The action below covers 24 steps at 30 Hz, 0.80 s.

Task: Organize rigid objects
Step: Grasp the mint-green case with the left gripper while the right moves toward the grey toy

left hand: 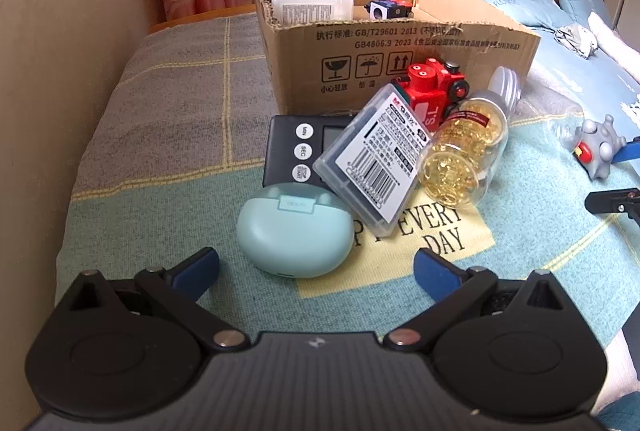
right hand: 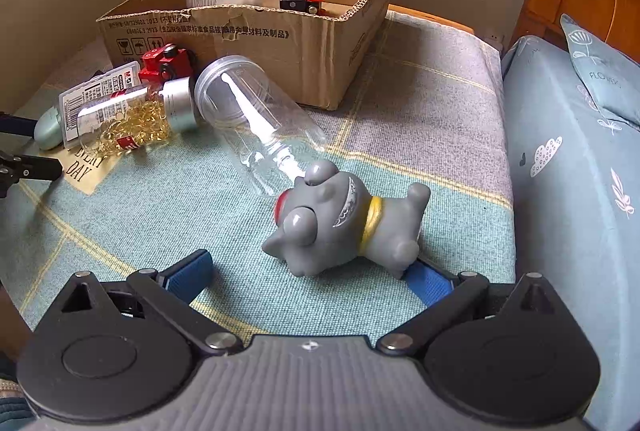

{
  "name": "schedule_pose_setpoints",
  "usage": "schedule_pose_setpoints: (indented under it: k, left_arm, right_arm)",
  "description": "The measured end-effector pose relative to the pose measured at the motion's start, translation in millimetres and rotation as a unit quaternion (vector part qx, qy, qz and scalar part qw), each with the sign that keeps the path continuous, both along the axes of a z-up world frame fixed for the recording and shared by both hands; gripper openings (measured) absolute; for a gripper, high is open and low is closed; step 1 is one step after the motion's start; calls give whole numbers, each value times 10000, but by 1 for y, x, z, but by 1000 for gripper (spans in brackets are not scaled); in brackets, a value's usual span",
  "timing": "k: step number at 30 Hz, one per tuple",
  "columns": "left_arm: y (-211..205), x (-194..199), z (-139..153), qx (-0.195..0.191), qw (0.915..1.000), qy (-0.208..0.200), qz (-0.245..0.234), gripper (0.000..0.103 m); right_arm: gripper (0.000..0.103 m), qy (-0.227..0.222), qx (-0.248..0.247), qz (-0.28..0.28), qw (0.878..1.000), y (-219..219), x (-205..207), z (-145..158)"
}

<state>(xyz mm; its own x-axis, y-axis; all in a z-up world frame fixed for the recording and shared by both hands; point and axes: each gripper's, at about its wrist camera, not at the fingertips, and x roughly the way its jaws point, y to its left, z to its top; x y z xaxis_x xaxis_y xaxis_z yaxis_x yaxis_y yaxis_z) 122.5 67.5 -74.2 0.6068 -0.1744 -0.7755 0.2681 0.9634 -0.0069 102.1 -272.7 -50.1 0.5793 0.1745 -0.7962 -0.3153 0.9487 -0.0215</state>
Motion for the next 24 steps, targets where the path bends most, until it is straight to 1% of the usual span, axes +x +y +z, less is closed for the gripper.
schedule_pose_setpoints:
  k: [4,8,10,15,19,20,21,22,24]
  left_arm:
    - [2,7,0,-2,10000,-34,-20,103]
    - [8,12,0,-2,9999,-70,124,102]
    - [8,11,0,6,9999,-105,48,100]
    - [3,7,5,3,9993,-215,-305,80]
    - [3,8,6,41,9986,-284,-436,74]
    - [5,8,6,38,9986,-299,-441,70]
    - [7,7,7,26,9986,-313,-431,63]
    - [9,7,7,-4,9986,-309,-424,61]
    - [12,8,7,-37,9987,-296,-405,60]
  right_arm:
    - [103,-49,10,-30,10000,2,2,-1]
    - [103,-96,24,-60,9999,2,2,-2]
    - [103,-114,29,-57,9999,2,1,-2]
    - [103,-145,39,-73,9999,2,1,-3]
    - [103,-179,48,-71,9998,1,-1,-3]
    - [103,-186,50,-71,9998,1,-1,-3]
    - [103,-190,52,-74,9998,1,-1,-3]
    - [103,-191,52,-77,9998,1,-1,-2]
    - [103,-194,53,-73,9998,1,-1,-2]
